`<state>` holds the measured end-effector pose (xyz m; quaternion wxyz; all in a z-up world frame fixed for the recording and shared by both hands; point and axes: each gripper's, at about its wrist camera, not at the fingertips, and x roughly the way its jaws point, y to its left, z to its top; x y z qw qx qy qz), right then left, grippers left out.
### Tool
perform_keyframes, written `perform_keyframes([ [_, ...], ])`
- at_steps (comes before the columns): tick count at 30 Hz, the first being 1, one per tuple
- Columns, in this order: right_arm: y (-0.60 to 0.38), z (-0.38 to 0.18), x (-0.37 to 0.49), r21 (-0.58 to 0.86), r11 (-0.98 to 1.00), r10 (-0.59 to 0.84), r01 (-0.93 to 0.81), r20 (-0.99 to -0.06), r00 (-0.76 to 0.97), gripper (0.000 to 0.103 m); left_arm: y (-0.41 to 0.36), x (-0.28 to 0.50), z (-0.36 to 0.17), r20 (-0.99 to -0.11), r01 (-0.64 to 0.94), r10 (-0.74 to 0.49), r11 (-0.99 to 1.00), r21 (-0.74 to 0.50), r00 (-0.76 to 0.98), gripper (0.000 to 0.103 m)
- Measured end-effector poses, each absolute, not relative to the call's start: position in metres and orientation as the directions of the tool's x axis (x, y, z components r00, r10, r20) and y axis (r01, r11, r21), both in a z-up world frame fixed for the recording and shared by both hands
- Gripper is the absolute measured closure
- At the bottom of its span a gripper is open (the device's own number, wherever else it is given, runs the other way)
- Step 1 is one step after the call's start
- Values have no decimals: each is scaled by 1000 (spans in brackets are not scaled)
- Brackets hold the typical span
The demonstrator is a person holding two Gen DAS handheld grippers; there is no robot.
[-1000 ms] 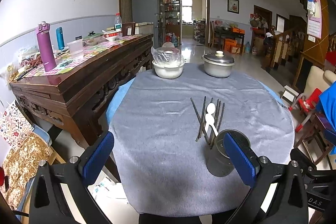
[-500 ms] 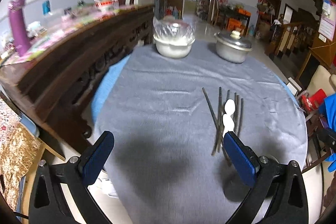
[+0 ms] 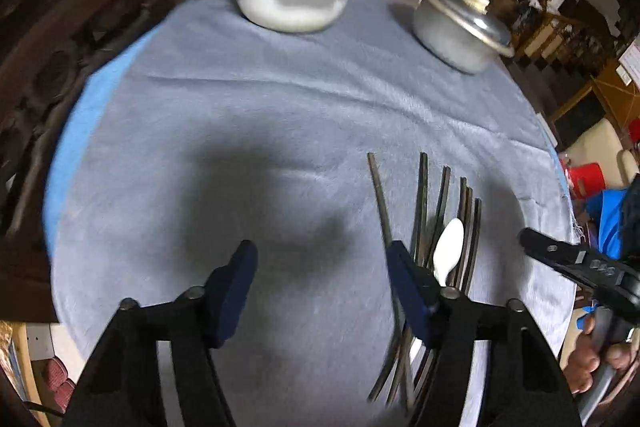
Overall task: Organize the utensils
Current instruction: 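Close the right tool on a dark chopstick while the left tool grasps another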
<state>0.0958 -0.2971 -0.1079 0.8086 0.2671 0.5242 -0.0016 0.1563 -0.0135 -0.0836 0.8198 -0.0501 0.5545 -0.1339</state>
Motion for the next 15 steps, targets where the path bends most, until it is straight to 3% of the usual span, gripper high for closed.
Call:
perform_keyframes([
  [5,-296,-131,128,421,843,275,336,-873,403,68,-34,194,-94,-914,153,-270,960,-234,303,40],
  [15,-265,-137,155,211,922,91,323,-932,350,83,-69,231,-126,-956,143,-224,969,-199,187,50],
])
